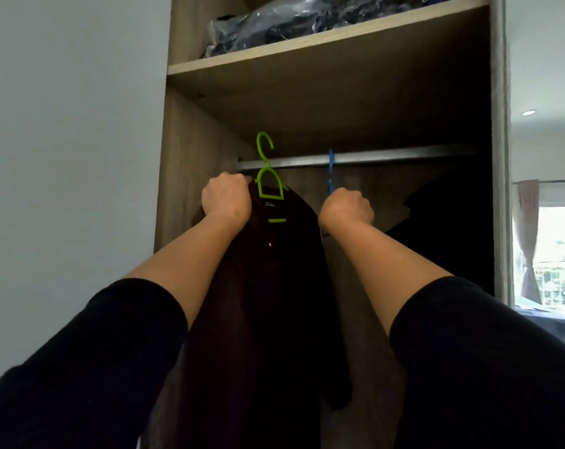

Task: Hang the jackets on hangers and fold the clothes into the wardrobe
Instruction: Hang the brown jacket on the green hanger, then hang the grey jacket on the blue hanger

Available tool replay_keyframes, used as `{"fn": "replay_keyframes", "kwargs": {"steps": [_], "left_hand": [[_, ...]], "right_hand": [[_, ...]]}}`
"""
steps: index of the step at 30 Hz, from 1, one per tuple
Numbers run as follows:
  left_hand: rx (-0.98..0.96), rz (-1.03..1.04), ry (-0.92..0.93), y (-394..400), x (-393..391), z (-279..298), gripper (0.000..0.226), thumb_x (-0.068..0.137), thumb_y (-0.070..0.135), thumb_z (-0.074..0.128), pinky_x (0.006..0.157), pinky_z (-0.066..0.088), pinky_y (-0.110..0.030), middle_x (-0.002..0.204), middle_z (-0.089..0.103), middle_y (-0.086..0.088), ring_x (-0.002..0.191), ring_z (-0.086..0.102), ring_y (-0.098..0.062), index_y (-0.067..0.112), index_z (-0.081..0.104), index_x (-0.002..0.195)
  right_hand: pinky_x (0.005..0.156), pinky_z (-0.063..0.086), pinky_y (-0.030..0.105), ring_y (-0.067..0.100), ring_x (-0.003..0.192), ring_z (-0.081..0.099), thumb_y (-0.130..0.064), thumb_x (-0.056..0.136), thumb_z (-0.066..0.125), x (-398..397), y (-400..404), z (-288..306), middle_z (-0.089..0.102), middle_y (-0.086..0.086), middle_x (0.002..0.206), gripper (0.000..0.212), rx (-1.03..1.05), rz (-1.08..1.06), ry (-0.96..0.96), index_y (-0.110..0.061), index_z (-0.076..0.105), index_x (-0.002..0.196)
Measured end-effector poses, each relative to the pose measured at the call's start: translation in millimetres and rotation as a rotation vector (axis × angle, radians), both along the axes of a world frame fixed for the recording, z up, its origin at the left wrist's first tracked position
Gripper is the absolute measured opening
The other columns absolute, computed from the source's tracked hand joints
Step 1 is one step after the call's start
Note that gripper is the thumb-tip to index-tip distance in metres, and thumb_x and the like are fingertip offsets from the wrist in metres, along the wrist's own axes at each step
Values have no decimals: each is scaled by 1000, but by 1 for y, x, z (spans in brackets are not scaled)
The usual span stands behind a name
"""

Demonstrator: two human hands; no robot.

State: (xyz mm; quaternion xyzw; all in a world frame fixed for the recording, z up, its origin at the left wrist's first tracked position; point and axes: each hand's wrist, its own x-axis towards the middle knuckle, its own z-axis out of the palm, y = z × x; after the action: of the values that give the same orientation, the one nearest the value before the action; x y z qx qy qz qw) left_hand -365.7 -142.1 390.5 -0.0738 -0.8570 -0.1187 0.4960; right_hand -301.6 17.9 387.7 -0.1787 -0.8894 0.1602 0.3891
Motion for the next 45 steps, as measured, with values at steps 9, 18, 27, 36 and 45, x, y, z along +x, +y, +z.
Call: {"fn": "replay_keyframes", "kwargs": {"steps": [9, 18, 27, 36, 45], "left_hand": [[14, 55, -61, 33, -39, 16, 32, 95, 5, 37, 84, 49, -41, 115, 62, -21, 108, 59, -38, 1, 62, 115], [90, -24, -160, 35, -57, 7, 31, 93, 2, 41, 89, 48, -41, 121, 57, -23, 114, 55, -38, 0, 57, 120], [75, -360, -255, 5, -60, -6, 35, 98, 20, 44, 104, 35, -31, 132, 56, -16, 123, 50, -32, 22, 55, 131], [250, -491, -250, 5, -12, -5, 40, 88, 40, 60, 97, 40, -31, 114, 67, -12, 115, 56, -26, 10, 66, 114], [444, -494, -268, -21, 38, -24, 22, 91, 29, 58, 91, 44, -26, 100, 70, -8, 103, 60, -21, 13, 72, 97]], "right_hand": [[94, 43, 32, 29, 120, 53, -20, 98, 38, -22, 13, -7, 57, 12, 129, 36, -197, 46, 31, -8, 55, 127], [93, 42, 36, 36, 117, 53, -21, 98, 30, -32, 9, -24, 58, 19, 125, 40, -288, 141, 208, -3, 55, 123], [97, 41, 41, 30, 105, 56, -19, 93, 38, -50, -16, -58, 61, 10, 110, 13, -432, 398, 142, -21, 51, 93], [65, 40, 24, 4, 59, 49, -18, 92, 54, -28, -39, -90, 61, -6, 67, 6, -527, 749, 59, -19, 55, 87], [76, 45, 25, 12, 90, 54, -32, 89, 60, 17, -47, -105, 58, -7, 97, 36, -292, 776, 180, -29, 50, 123]]}}
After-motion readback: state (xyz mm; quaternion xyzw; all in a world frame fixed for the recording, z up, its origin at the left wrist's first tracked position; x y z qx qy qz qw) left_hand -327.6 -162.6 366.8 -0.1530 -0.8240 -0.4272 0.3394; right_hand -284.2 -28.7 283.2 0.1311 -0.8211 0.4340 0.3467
